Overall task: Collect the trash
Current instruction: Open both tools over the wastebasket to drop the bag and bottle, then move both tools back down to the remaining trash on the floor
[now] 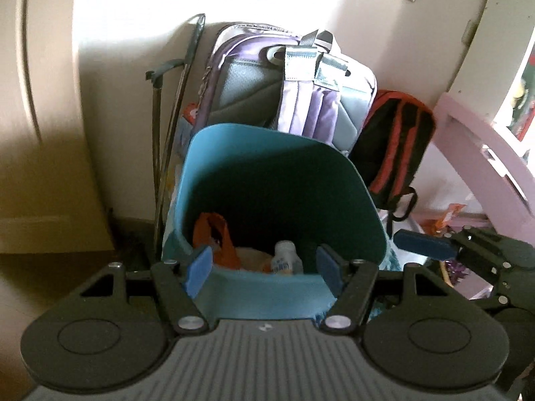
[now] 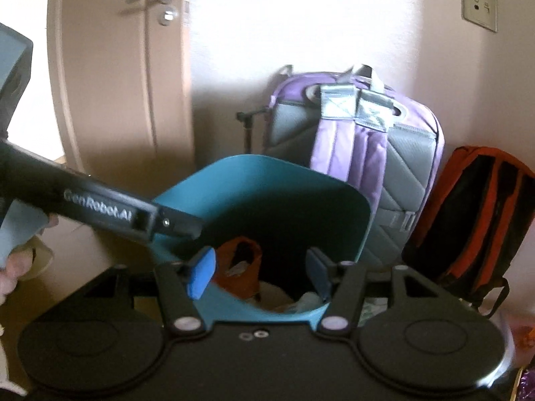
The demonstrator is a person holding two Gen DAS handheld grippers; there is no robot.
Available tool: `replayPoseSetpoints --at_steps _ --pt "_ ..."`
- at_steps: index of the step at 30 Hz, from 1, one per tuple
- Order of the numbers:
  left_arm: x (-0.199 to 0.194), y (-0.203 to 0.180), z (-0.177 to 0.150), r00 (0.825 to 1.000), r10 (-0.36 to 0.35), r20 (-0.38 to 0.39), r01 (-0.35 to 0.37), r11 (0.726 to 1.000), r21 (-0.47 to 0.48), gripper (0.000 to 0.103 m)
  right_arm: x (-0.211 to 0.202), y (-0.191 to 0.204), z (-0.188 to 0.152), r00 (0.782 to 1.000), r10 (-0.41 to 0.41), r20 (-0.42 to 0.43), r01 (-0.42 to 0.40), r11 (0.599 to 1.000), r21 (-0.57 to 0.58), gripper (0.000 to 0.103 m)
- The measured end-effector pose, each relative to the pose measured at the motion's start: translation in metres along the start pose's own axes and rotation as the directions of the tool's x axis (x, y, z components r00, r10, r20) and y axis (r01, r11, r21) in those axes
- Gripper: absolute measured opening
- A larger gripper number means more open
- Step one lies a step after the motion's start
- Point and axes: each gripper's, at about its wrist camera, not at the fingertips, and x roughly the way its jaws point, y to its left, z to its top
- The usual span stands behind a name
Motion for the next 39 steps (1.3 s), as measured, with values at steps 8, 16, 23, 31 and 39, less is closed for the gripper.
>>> replayPoseSetpoints --at_steps 8,16,23,31,39 --pt "-0.035 0.042 -0.056 1.000 -0.004 -0.009 0.004 0.999 -0.042 0.083 -0.018 0.026 -0.040 0.995 0.095 -0.023 -0.095 0.995 0.018 0.061" --pt "-0.009 0.107 -0.128 0.992 0.081 -0.094 -0.090 0.991 -0.102 0.088 0.013 0.065 -0.105 0.974 0.205 -0.095 -0.205 0.979 0.004 0.062" --pt "0.056 0.186 -0.202 0.949 0.160 -0.270 -0.222 0.951 -0.216 0.094 0.083 0.095 -0.180 0.928 0.275 -0.252 -0.283 0.959 0.003 0.062" --pt "0.147 0.275 -0.315 0.823 0.156 -0.546 -0.369 0.877 -0.306 0.094 0.176 0.132 -0.283 0.858 0.217 -0.465 -0.287 0.954 -0.084 0.062" --pt "0.221 0.324 -0.424 0.693 0.081 -0.717 -0.469 0.805 -0.363 0.094 0.259 0.157 -0.362 0.792 0.132 -0.597 -0.293 0.939 -0.182 0.062"
